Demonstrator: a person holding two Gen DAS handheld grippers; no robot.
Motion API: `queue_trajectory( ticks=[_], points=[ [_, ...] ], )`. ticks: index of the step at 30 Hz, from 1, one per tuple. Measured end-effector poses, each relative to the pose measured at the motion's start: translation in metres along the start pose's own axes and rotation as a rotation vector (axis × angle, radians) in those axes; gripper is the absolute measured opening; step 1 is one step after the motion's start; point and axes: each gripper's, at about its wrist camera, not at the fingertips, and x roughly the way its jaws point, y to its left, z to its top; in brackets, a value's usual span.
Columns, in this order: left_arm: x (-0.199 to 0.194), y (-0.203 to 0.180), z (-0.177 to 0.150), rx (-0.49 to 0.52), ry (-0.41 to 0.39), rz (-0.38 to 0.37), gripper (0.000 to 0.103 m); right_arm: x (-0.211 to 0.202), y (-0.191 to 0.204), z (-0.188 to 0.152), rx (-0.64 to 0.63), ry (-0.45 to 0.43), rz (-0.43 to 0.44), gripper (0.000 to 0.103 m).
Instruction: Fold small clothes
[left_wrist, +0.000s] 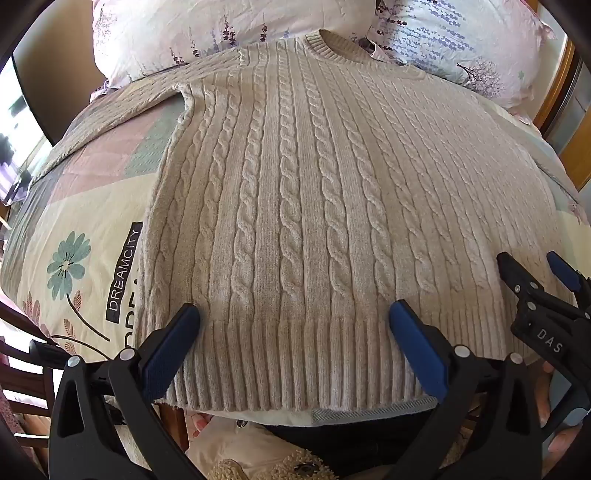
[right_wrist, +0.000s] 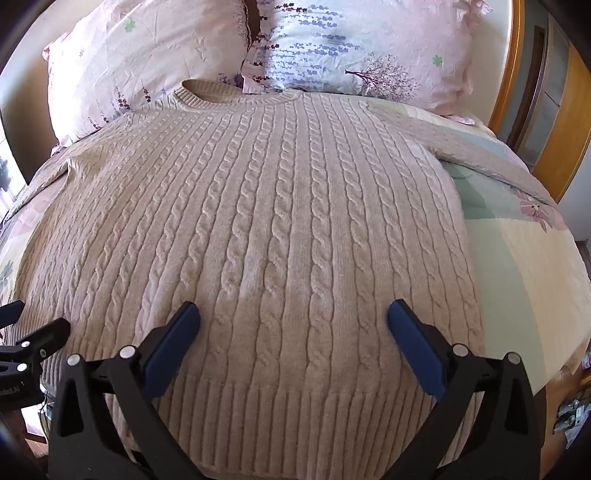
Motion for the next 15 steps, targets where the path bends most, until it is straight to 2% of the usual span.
queue_trajectory(
  ticks=[15],
  points=[
    [0.0000,0.0000,0.0000,0.000,0.000,0.001,0.102,0.0004,-0.0005,0.0004,-0.001,0.002,-0.001,0.101]
  ],
)
